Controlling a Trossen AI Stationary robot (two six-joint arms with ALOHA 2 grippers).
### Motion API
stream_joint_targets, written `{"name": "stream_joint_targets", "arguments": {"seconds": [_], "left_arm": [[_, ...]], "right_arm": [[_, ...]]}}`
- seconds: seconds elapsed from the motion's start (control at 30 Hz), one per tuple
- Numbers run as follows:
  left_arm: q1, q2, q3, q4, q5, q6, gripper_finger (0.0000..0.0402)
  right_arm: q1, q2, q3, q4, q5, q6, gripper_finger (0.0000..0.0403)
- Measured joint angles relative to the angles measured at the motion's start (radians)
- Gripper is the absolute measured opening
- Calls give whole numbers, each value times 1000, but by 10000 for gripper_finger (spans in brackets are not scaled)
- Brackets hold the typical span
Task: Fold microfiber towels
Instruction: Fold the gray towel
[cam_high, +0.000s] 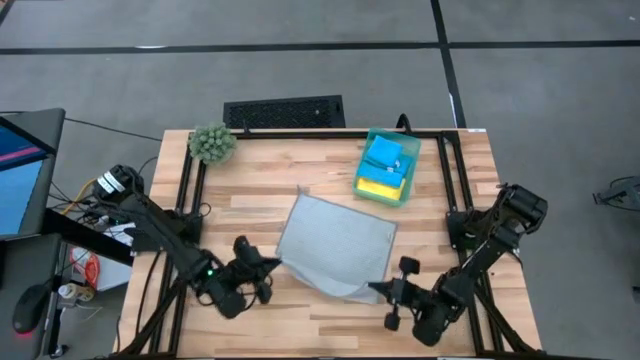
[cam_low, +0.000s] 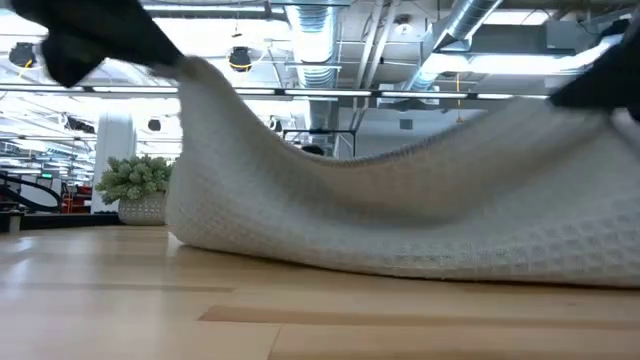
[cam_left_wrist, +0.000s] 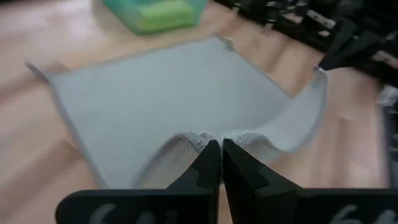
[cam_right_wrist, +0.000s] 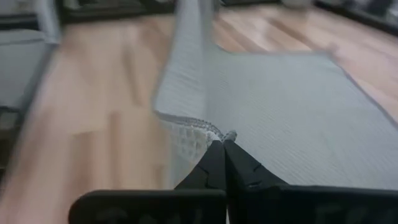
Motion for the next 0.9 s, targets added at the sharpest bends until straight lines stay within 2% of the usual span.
{"name": "stream_joint_targets", "arguments": {"seconds": [0.2, 0.5, 0.7, 0.8, 0.9], "left_arm": [[161, 0, 0, -2, 29, 194, 0], [348, 0, -1, -3, 59, 422, 0], [422, 0, -1, -2, 74, 512, 0], [452, 0, -1, -2, 75, 539, 0], [480, 0, -1, 17, 82, 576, 1]], "right_arm": [[-32, 0, 0, -276, -18, 244, 7], [-117, -11, 0, -485, -59, 287, 7], [-176, -78, 0, -676, -54, 339, 9], [-198, -102, 0, -795, -85, 394, 9], [-211, -111, -17, -813, -114, 416, 10]]}}
